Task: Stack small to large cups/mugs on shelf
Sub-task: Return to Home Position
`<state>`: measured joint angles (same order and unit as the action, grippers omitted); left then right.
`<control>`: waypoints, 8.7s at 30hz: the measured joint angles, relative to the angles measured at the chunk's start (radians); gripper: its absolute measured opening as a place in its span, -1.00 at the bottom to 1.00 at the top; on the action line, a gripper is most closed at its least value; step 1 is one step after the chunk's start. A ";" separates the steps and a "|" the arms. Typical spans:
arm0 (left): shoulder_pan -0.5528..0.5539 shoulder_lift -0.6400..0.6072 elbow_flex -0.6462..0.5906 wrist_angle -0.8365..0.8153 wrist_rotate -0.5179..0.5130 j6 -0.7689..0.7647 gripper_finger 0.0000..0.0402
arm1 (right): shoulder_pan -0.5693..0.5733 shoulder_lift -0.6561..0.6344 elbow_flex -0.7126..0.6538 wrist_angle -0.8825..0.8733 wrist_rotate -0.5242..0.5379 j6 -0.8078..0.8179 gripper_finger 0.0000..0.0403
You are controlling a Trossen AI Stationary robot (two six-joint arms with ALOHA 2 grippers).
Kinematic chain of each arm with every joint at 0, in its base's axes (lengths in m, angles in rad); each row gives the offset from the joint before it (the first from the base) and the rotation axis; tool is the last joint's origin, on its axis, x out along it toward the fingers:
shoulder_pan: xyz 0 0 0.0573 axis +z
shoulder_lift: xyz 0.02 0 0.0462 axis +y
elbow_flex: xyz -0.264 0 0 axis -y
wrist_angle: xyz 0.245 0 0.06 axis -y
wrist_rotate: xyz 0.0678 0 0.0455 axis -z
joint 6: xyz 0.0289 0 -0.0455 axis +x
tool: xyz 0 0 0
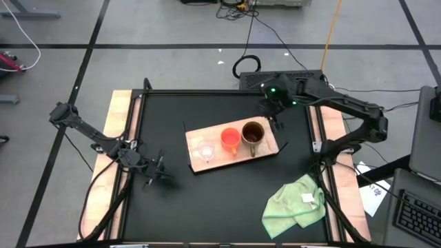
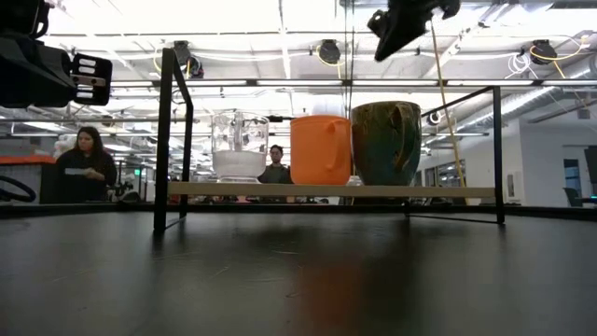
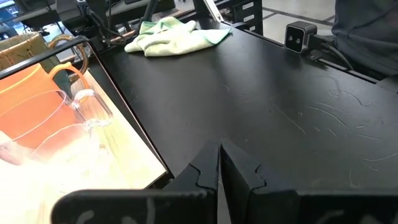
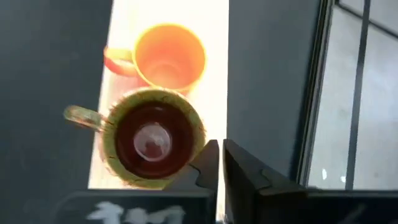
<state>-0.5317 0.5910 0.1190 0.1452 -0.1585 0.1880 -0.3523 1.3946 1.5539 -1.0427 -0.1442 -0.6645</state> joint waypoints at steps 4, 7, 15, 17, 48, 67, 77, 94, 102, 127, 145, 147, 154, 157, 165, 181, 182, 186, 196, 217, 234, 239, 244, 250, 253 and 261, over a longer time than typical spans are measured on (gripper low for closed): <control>0.000 0.000 0.000 0.005 0.000 -0.003 -0.90 | 0.008 -0.081 -0.063 0.050 -0.054 0.040 -0.99; 0.000 0.000 0.000 0.027 -0.001 0.015 -0.92 | 0.021 -0.149 -0.133 0.088 -0.055 0.073 -1.00; 0.004 0.000 0.000 0.083 -0.050 0.053 -0.99 | 0.096 -0.356 -0.313 0.143 -0.040 0.195 -1.00; 0.004 0.000 0.000 0.106 -0.083 0.048 -0.98 | 0.128 -0.414 -0.354 0.155 -0.037 0.222 -1.00; 0.108 -0.218 0.123 0.057 -0.481 0.068 -1.00 | 0.341 -1.097 -0.809 0.212 0.141 0.563 -1.00; 0.062 -0.481 0.117 -0.237 -0.564 -0.059 -1.00 | 0.341 -1.267 -0.815 0.208 0.148 0.623 -1.00; 0.029 -0.481 0.117 -0.270 -0.530 -0.086 -1.00 | 0.341 -1.261 -0.821 0.211 0.249 0.658 -1.00; 0.024 -0.480 0.116 -0.270 -0.465 -0.118 -0.99 | 0.339 -1.358 -0.827 0.248 0.147 0.608 -1.00; 0.025 -0.474 0.039 -0.141 -0.370 -0.102 -0.99 | 0.326 -1.357 -0.828 0.243 0.224 0.642 -1.00; 0.024 -0.473 -0.006 -0.101 -0.338 -0.094 -0.99 | 0.310 -1.378 -1.319 0.999 0.217 0.745 -1.00; 0.024 -0.474 -0.109 -0.054 -0.320 -0.098 -1.00 | 0.311 -1.379 -1.513 1.206 0.145 0.658 -1.00; 0.024 -0.474 -0.109 -0.060 -0.320 -0.078 -1.00 | 0.311 -1.381 -1.534 1.241 0.114 0.651 -1.00; 0.055 -0.474 -0.109 -0.065 -0.380 -0.023 -1.00 | 0.311 -1.380 -1.535 1.191 0.087 0.597 -1.00; 0.111 -0.474 -0.108 -0.072 -0.395 -0.015 -1.00 | 0.308 -1.380 -1.536 1.187 0.087 0.575 -1.00; 0.301 -0.474 -0.107 -0.085 -0.211 0.024 -1.00 | 0.308 -1.380 -1.537 1.160 0.087 0.538 -1.00; 0.693 -0.411 -0.108 -0.132 0.236 -0.033 -1.00 | 0.248 -1.381 -1.539 1.102 0.089 0.549 -1.00; 0.704 -0.406 -0.108 -0.130 0.250 -0.035 -1.00 | 0.245 -1.381 -1.539 1.100 0.089 0.555 -1.00; 0.730 -0.382 -0.108 -0.120 0.299 -0.036 -1.00 | 0.240 -1.381 -1.539 1.091 0.089 0.557 -1.00; 0.735 -0.368 -0.108 -0.114 0.321 -0.040 -1.00 | 0.240 -1.377 -1.539 1.064 0.091 0.551 -1.00; 0.735 -0.318 -0.108 -0.110 0.344 0.027 -0.99 | 0.196 -1.331 -1.539 1.070 0.084 0.521 -1.00; 0.735 -0.283 -0.109 -0.043 0.351 -0.056 -0.99 | 0.190 -1.312 -1.539 1.180 -0.068 0.584 -1.00; 0.731 -0.283 -0.109 -0.057 0.351 -0.048 -0.99 | 0.190 -1.312 -1.539 1.163 -0.094 0.625 -1.00; 0.718 -0.285 -0.109 -0.056 0.368 0.006 -1.00 | 0.190 -1.312 -1.539 1.163 -0.165 0.638 -1.00; 0.721 -0.286 -0.109 -0.025 0.368 0.050 -1.00 | 0.190 -1.313 -1.539 1.166 -0.174 0.625 -1.00; 0.727 -0.289 -0.109 -0.009 0.368 0.058 -1.00 | 0.190 -1.313 -1.539 1.181 -0.174 0.629 -1.00; 0.718 -0.342 -0.109 0.047 0.411 0.022 -1.00 | 0.190 -1.314 -1.539 1.195 -0.175 0.643 -1.00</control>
<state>0.1860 0.2492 0.0101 0.1923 0.2530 0.2103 -0.1623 0.0811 0.0145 0.1518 -0.3191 -0.0213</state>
